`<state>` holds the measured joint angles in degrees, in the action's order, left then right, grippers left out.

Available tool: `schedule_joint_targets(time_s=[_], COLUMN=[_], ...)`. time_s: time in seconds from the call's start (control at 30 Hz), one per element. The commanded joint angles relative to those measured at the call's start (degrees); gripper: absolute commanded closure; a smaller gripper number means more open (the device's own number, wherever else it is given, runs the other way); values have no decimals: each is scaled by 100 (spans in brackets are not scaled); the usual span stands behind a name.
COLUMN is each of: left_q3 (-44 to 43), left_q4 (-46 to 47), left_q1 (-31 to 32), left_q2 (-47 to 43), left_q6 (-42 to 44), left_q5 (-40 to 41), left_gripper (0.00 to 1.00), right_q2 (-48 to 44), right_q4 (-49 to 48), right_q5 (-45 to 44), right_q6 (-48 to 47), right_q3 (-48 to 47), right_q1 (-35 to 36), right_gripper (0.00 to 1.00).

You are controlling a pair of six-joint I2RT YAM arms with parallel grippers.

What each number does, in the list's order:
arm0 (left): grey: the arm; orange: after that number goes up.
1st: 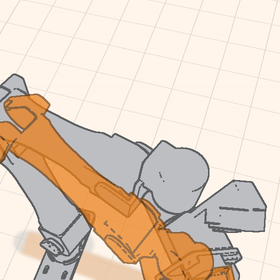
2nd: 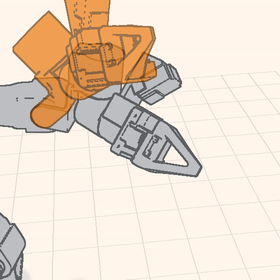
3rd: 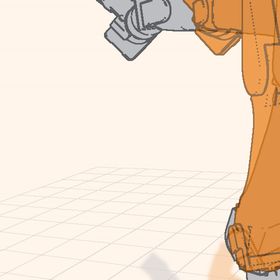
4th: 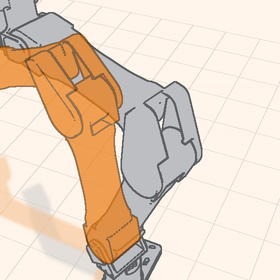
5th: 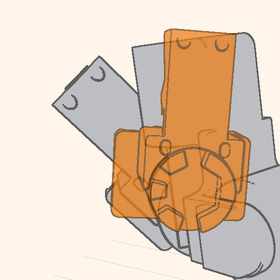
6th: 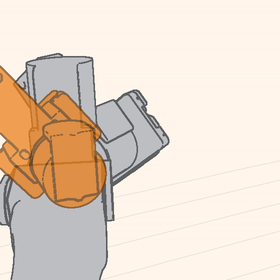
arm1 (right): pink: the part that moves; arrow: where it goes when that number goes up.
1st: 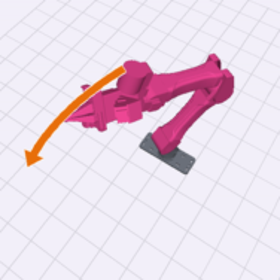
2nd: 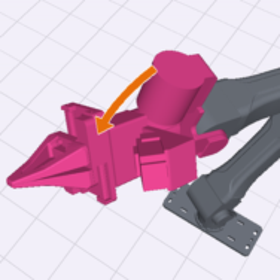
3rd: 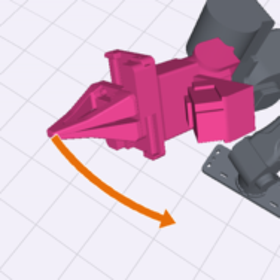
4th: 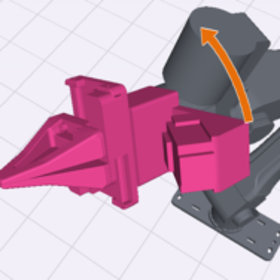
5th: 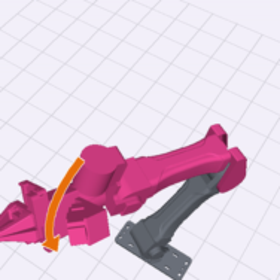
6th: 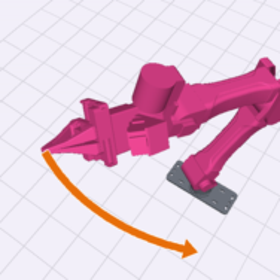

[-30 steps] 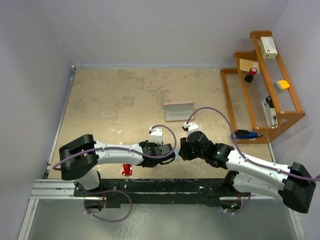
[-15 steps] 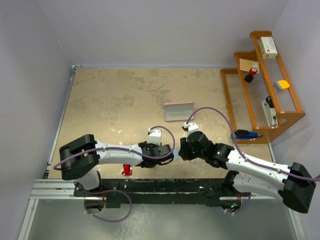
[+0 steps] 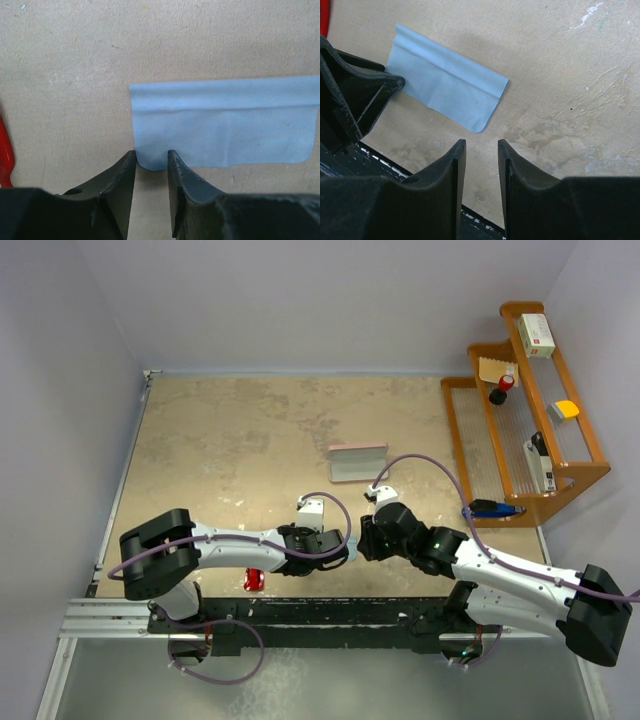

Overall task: Organize the sunglasses
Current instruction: Adjust the glasses cleaning cloth at the center of the board.

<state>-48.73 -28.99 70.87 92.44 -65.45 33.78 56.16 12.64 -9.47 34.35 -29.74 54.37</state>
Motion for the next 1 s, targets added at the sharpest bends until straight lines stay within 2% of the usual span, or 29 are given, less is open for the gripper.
schedule_joint_targets(time_s=[0.0,0.33,0.5,0.67,0.97], left_q3=[12,74,61,5,-114], left_q4=[94,158,150,111,187], left_q1=[-29,-29,-30,-32,-31], left_q2=[191,227,196,180,123], left_q6=[-20,5,22,69,207], left_q5=[-196,-308,-293,-290,-419], left_gripper=[72,78,86,99,100], right_q2=[-90,-117,-112,-84,121], right_q4=[-71,-72,-74,-80,-232], right_q5=[-67,-94,-81,-35,-186], right_q6=[-2,27,26,61,333], right_q3=[28,34,42,33,-1], right_q1=[15,13,13,18,21], right_gripper=[66,66,66,66,66])
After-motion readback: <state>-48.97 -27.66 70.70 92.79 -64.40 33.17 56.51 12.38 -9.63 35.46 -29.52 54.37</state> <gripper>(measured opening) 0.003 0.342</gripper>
